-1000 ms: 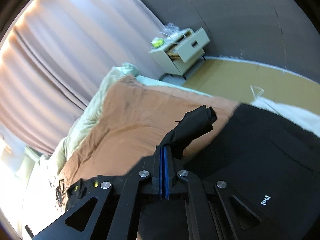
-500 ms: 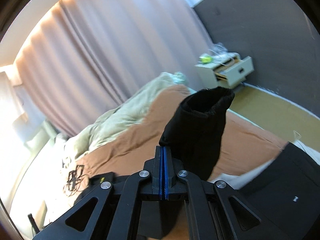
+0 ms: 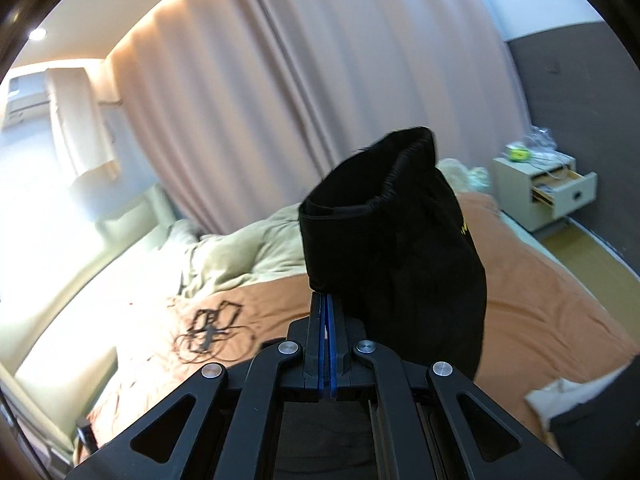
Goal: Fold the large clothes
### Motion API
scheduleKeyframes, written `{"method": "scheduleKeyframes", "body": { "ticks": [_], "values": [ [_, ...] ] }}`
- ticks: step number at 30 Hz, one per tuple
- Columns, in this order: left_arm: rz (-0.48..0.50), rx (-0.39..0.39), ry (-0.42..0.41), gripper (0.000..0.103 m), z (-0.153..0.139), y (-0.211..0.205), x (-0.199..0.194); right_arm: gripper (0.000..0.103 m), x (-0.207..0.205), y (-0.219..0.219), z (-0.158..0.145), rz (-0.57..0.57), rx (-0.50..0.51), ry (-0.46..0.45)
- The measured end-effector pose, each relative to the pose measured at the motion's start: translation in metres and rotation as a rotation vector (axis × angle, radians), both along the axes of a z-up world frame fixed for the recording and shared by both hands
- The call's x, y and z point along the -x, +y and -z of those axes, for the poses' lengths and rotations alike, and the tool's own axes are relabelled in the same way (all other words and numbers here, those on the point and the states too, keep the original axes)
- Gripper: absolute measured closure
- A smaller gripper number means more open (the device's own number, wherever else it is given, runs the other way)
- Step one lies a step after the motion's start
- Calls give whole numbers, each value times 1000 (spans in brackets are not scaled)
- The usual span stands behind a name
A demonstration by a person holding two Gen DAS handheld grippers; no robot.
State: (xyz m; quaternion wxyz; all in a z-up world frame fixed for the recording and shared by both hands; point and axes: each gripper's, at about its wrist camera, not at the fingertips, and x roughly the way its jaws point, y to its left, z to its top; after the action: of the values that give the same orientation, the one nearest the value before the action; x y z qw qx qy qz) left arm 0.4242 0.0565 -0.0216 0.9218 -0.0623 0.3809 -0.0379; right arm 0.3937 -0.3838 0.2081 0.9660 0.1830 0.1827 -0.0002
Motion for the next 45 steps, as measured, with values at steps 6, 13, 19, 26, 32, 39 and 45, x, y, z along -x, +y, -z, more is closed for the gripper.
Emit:
{"method": "scheduleKeyframes", "body": {
  "ticks": [6,13,19,26,32,39,45],
  "values": [
    [-48,0,6,0,14,57,12,101,-33,78,-7,-81,40,12],
    [-91,16,10,0,34,111,25,101,-76,162,7,-169,75,54],
    [-132,45,19,0,48,153,36,101,-112,232,43,-238,93,107],
    [-183,32,25,0,54,200,59,101,-154,315,134,-302,75,254],
    [-223,47,35,0,62,227,70,97,-165,358,178,-269,113,333],
    [-201,71,56,0,70,226,71,22,-156,382,208,-382,156,423],
    [-168,107,36,0,59,205,63,22,-125,342,221,-406,122,460]
  ]
}}
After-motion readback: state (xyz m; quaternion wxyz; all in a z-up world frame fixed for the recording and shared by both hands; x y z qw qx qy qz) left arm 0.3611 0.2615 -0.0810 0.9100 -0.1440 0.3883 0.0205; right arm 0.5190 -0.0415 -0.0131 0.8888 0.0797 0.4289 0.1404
